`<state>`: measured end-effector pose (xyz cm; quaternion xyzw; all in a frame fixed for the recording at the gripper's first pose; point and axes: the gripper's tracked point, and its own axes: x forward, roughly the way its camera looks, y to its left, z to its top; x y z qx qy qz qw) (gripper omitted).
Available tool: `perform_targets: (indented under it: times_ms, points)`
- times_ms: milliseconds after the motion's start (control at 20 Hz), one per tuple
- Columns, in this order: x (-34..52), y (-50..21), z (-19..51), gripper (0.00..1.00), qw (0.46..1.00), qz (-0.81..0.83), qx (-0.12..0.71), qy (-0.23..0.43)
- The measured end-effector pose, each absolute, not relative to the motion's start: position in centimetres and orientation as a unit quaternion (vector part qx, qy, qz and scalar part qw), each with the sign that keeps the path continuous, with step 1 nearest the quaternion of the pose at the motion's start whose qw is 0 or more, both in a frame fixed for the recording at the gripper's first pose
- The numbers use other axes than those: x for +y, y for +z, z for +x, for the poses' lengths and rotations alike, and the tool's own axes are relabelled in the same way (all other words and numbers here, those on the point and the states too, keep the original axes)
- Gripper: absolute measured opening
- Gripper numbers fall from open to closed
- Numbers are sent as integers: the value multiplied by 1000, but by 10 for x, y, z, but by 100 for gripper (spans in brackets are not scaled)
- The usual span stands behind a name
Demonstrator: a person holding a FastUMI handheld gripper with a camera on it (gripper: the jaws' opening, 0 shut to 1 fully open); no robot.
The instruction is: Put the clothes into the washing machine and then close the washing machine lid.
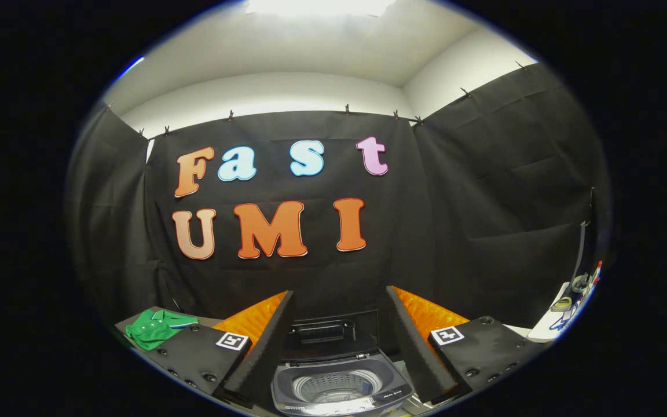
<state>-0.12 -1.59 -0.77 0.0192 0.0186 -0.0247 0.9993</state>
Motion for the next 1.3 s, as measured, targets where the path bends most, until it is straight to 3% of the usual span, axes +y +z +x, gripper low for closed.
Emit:
perform_targets:
  times_ms: [700,1300]
  points:
    - [53,4,2,98,999,21,15,36]
    - [255,-10,46,98,972,65,62,217]
